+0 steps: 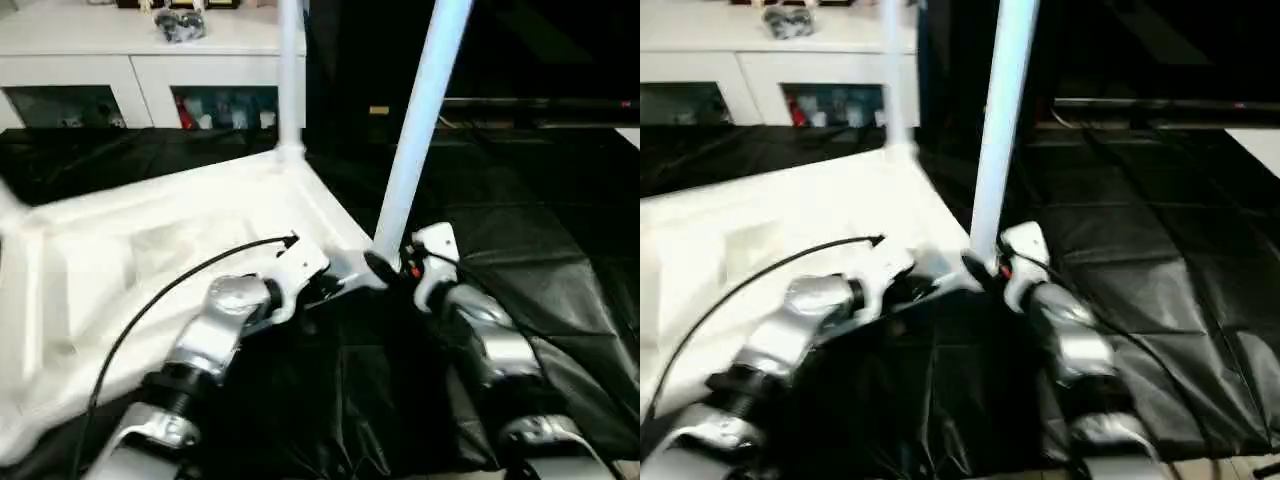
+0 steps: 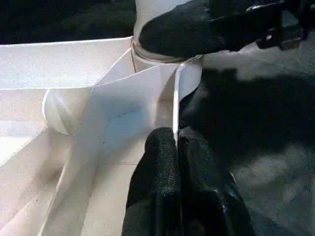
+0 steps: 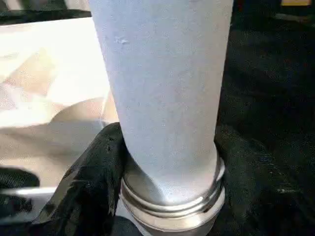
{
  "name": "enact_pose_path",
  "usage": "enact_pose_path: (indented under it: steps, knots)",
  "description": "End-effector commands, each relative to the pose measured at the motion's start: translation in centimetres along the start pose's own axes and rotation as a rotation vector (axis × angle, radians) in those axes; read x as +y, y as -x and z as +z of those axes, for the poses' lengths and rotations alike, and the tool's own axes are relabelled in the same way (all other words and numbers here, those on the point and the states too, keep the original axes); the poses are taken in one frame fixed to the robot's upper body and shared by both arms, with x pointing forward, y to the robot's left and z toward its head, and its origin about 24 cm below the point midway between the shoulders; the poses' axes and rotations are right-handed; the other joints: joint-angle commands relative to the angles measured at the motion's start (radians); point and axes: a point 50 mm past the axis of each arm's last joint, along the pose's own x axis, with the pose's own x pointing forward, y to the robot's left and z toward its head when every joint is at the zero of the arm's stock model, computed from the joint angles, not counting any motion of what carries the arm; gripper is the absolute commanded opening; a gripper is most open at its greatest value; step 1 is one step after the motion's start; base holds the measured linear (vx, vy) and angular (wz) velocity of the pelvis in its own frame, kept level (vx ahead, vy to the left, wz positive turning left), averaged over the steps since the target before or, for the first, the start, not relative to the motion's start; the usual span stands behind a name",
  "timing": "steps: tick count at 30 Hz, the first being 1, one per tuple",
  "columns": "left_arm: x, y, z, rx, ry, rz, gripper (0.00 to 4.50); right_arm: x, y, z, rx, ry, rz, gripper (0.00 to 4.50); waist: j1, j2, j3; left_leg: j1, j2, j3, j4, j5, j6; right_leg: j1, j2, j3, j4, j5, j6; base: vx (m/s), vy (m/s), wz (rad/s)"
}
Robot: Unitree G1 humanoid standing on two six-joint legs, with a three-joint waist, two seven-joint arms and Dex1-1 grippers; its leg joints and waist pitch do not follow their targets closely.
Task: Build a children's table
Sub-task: Rotate leg to tighten
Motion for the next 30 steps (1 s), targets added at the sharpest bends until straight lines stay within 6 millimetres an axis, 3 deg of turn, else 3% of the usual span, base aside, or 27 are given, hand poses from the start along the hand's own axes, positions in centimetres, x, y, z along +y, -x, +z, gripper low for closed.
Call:
enact_pose_path:
  steps: [1, 3, 4, 5, 8, 12, 19, 22, 24, 27, 28, 30]
  knots:
    - [-2.4, -2.2, 3.8, -0.135, -0.055, -0.104, 0.00, 4.9, -1.7, -1.5, 0.070, -0.017, 0.178, 2.55, 0.002, 0.004, -0.061, 0.028, 0.055, -0.044, -0.084, -0.329, -0.021, 0.023, -0.055, 0.035, -0.089, -0.272, -0.192, 0.000, 0.000, 0.00]
    - [-2.4, -2.1, 3.7, -0.133, -0.068, -0.120, 0.00, 5.4, -1.7, -1.2, 0.042, 0.005, 0.222, 2.55, 0.003, 0.002, -0.063, 0.025, 0.055, -0.041, -0.082, -0.302, -0.005, 0.026, -0.052, 0.034, -0.084, -0.215, -0.202, 0.000, 0.000, 0.00]
    - [-2.4, -2.0, 3.7, -0.130, -0.072, -0.120, 0.00, 5.4, -1.6, -1.2, 0.035, 0.008, 0.236, 3.10, 0.003, 0.002, -0.063, 0.024, 0.055, -0.041, -0.082, -0.294, 0.003, 0.028, -0.052, 0.034, -0.083, -0.201, -0.208, 0.000, 0.000, 0.00]
    - [-2.2, -1.9, 3.6, -0.128, -0.078, -0.120, 0.00, 5.4, -1.5, -1.2, 0.031, 0.006, 0.252, 3.24, 0.003, 0.004, -0.063, 0.024, 0.054, -0.040, -0.081, -0.293, 0.007, 0.028, -0.052, 0.033, -0.083, -0.197, -0.212, 0.000, 0.000, 0.00]
    - [-1.9, -1.4, 3.2, -0.122, -0.096, -0.139, 0.00, 4.8, -0.9, -1.2, 0.028, 0.005, 0.283, 3.47, 0.003, 0.008, -0.063, 0.024, 0.056, -0.041, -0.082, -0.295, 0.013, 0.029, -0.053, 0.033, -0.082, -0.203, -0.213, 0.000, 0.000, 0.00]
    - [-1.4, -0.6, 2.7, -0.107, -0.110, -0.166, 0.00, 3.2, 0.1, -1.2, 0.050, 0.082, 0.306, 3.82, 0.005, 0.004, -0.064, 0.023, 0.056, -0.041, -0.081, -0.291, 0.021, 0.031, -0.053, 0.032, -0.082, -0.192, -0.217, 0.000, 0.000, 0.00]
    - [-0.4, 1.1, 2.0, -0.083, -0.139, -0.226, 0.00, 1.7, 1.4, -0.4, 0.043, 0.129, 0.429, 3.82, 0.007, 0.005, -0.065, 0.023, 0.057, -0.038, -0.078, -0.264, 0.040, 0.033, -0.053, 0.032, -0.076, -0.147, -0.245, 0.000, 0.000, 0.00]
    - [0.0, 2.1, 1.4, -0.067, -0.152, -0.270, 0.00, 1.1, 2.3, 0.1, 0.045, 0.143, 0.533, 3.82, 0.012, 0.014, -0.064, 0.022, 0.060, -0.037, -0.078, -0.271, 0.044, 0.034, -0.050, 0.030, -0.074, -0.129, -0.254, 0.000, 0.000, 0.00]
    - [0.2, 2.6, 1.0, -0.054, -0.157, -0.301, 0.00, 0.6, 2.9, 0.4, 0.056, 0.144, 0.589, 3.50, 0.016, 0.006, -0.064, 0.025, 0.060, -0.035, -0.077, -0.268, 0.045, 0.034, -0.049, 0.029, -0.073, -0.124, -0.263, 0.000, 0.000, 0.00]
    - [0.5, 3.1, 0.6, -0.043, -0.160, -0.315, 0.00, 0.2, 3.6, 0.6, 0.076, 0.147, 0.653, 3.38, 0.029, 0.013, -0.063, 0.027, 0.063, -0.034, -0.078, -0.276, 0.037, 0.031, -0.051, 0.030, -0.072, -0.152, -0.262, 0.000, 0.000, 0.00]
    - [0.5, 3.2, 0.6, -0.042, -0.160, -0.317, 0.00, 0.2, 3.6, 0.6, 0.081, 0.150, 0.661, 3.14, 0.031, 0.013, -0.063, 0.028, 0.064, -0.034, -0.078, -0.280, 0.034, 0.030, -0.051, 0.030, -0.072, -0.156, -0.260, 0.000, 0.000, 0.00]
    - [0.8, 3.6, 0.5, -0.040, -0.157, -0.325, 0.00, 0.1, 4.2, 0.4, 0.115, 0.164, 0.715, 3.08, 0.035, 0.011, -0.063, 0.028, 0.064, -0.035, -0.080, -0.283, 0.024, 0.030, -0.052, 0.031, -0.072, -0.165, -0.254, 0.000, 0.000, 0.00]
